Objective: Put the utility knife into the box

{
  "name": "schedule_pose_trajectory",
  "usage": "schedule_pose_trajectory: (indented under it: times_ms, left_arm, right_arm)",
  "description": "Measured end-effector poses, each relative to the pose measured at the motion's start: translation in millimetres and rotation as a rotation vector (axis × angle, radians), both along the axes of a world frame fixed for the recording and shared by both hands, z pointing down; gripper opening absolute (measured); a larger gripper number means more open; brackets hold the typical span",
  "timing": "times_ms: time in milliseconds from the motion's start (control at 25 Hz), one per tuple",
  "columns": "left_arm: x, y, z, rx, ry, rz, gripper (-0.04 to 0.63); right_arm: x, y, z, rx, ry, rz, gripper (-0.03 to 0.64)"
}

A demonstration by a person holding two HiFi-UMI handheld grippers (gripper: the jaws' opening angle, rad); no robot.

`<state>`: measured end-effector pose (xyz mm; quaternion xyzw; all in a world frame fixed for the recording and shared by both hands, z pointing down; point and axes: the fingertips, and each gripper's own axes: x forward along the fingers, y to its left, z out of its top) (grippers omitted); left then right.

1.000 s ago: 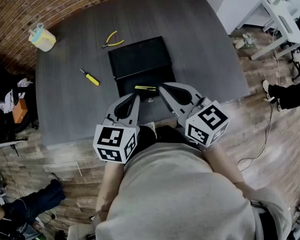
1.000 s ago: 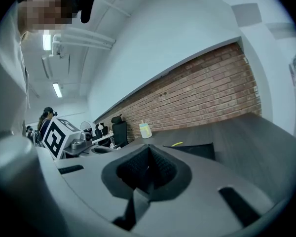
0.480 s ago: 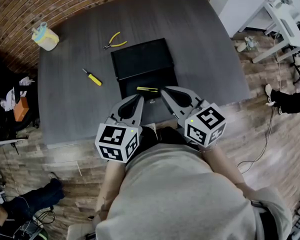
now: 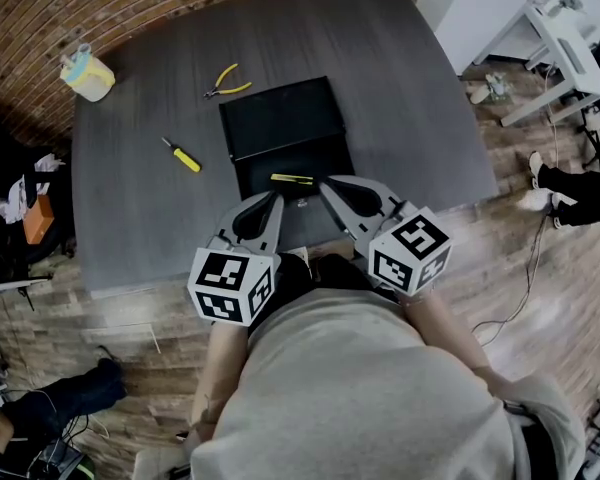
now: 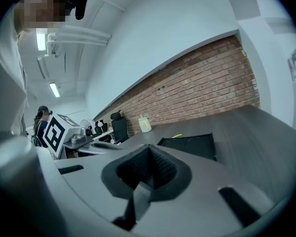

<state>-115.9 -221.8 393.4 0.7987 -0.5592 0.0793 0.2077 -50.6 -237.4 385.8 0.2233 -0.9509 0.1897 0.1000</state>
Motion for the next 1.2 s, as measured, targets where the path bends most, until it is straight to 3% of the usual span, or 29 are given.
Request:
schedule_pose_trajectory:
  times_ms: [400, 1200]
  left_arm:
    - [-2, 0, 9, -0.024, 0.007, 0.004, 0.026]
    - [-2, -5, 21, -0.076, 0.056, 0.014, 0.026]
  right_arm:
    - [-6, 5, 8, -0.021, 0.033, -0.034, 0.008]
    - [-4, -3, 26, -0.068, 0.05, -0.004, 0.006]
